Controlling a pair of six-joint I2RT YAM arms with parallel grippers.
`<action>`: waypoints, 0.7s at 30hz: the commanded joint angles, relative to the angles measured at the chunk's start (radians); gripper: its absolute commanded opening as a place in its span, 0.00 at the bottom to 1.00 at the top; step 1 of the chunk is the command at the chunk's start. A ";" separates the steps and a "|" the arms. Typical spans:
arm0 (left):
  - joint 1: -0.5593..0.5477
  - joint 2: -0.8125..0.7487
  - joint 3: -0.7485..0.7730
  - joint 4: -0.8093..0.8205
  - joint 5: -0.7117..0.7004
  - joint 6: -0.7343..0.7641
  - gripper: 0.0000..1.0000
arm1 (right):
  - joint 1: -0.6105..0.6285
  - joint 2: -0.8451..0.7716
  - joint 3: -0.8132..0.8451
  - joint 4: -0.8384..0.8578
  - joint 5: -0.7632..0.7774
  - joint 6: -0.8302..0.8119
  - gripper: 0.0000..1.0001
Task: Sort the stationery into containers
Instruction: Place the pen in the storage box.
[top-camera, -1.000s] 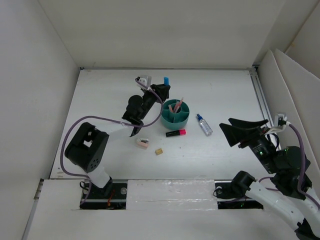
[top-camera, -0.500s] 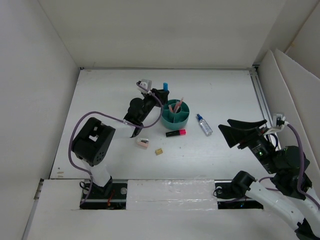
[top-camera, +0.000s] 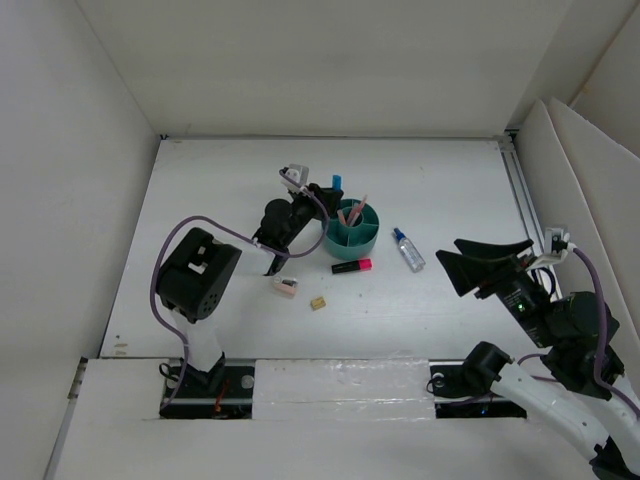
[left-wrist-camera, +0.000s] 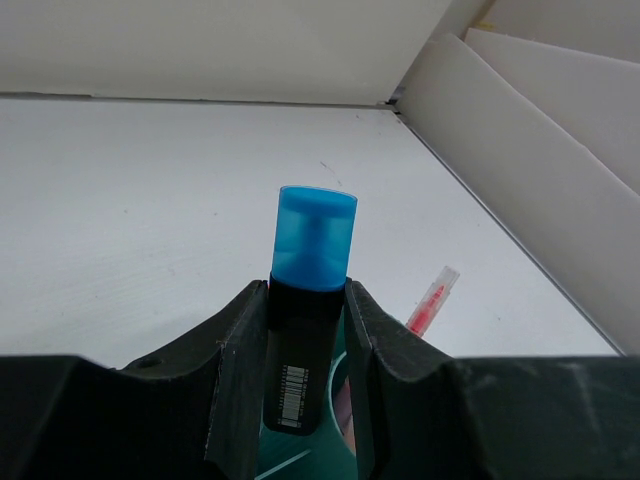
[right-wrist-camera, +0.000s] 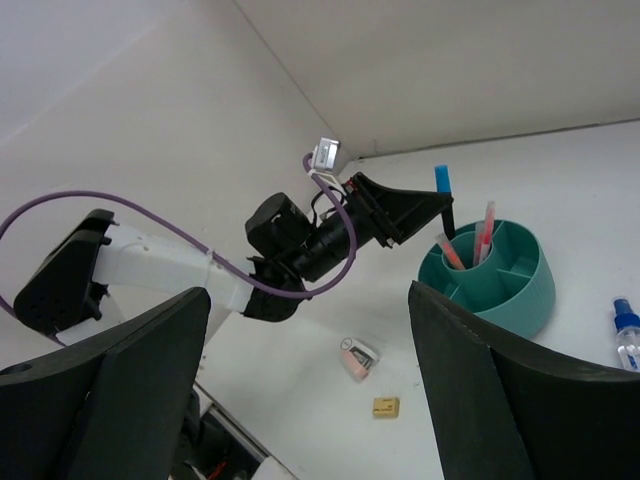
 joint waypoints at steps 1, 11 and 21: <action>0.002 -0.003 -0.003 0.087 0.036 -0.019 0.00 | 0.008 0.000 0.035 -0.004 -0.011 -0.021 0.86; 0.002 0.006 -0.049 0.108 0.004 -0.019 0.00 | 0.008 -0.010 0.024 -0.004 -0.011 -0.021 0.86; 0.002 -0.003 -0.058 0.088 0.013 -0.019 0.00 | 0.008 -0.019 0.024 -0.004 -0.020 -0.021 0.86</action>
